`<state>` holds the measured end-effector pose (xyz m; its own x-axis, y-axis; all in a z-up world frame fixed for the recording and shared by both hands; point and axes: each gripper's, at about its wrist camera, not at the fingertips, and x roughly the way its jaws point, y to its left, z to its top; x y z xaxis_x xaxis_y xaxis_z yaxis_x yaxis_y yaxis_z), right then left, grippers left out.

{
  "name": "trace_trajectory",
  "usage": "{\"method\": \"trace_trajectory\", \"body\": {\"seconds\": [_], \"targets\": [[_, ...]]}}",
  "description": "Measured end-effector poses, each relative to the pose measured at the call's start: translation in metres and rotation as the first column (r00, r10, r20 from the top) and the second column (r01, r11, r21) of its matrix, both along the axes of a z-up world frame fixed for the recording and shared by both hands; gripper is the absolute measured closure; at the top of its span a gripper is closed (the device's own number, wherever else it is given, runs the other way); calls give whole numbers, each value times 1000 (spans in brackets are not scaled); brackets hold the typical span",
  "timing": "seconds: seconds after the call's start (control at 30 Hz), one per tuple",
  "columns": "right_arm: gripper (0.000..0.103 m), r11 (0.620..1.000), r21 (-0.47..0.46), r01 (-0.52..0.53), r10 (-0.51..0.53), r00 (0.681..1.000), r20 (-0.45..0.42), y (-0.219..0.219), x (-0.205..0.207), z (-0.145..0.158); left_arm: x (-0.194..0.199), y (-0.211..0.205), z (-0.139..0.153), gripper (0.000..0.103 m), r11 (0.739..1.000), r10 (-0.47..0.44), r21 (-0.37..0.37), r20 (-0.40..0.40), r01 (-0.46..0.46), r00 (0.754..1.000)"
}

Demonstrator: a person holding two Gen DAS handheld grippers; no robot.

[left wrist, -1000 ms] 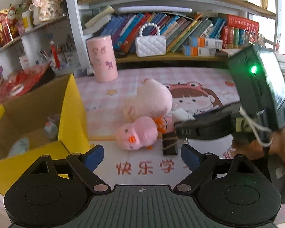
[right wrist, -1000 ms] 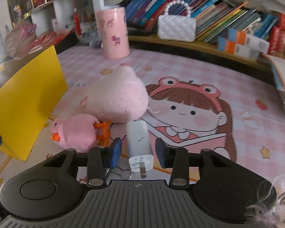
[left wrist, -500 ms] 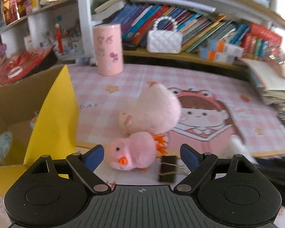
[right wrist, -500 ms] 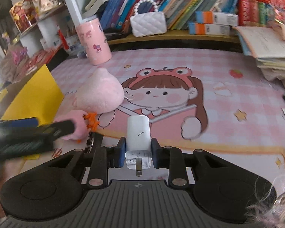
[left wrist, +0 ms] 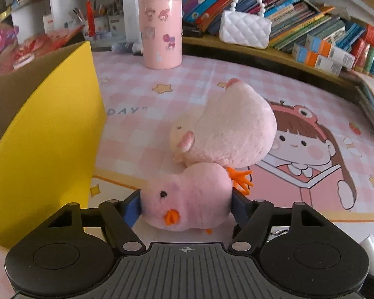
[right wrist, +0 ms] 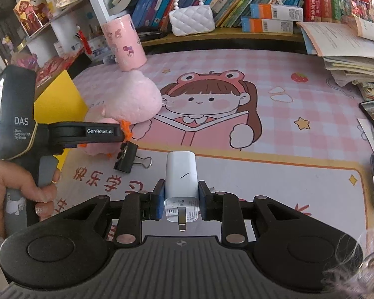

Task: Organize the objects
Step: 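Grasp the pink plush chick with the left tool while the right tool grasps the white charger, then carry the pink chick and white charger with both tools toward the yellow box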

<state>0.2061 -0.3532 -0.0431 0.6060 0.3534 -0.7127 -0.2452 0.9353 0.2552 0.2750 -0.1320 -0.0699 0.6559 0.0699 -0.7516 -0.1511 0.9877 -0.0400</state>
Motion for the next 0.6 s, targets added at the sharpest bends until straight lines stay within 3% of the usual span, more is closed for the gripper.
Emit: {"method": "trace_trajectory", "body": {"seconds": [0.27, 0.4, 0.6], "targets": [[78, 999, -31, 19, -18, 1000, 13, 8, -5, 3, -34, 7, 32, 33, 996, -28, -86, 95, 36, 995], [78, 999, -48, 17, -17, 1000, 15, 19, -11, 4, -61, 9, 49, 33, 992, -71, -94, 145, 86, 987], [78, 998, -68, -1, 2, 1000, 20, 42, -25, 7, -100, 28, 47, 33, 988, -99, -105, 120, 111, 988]]}}
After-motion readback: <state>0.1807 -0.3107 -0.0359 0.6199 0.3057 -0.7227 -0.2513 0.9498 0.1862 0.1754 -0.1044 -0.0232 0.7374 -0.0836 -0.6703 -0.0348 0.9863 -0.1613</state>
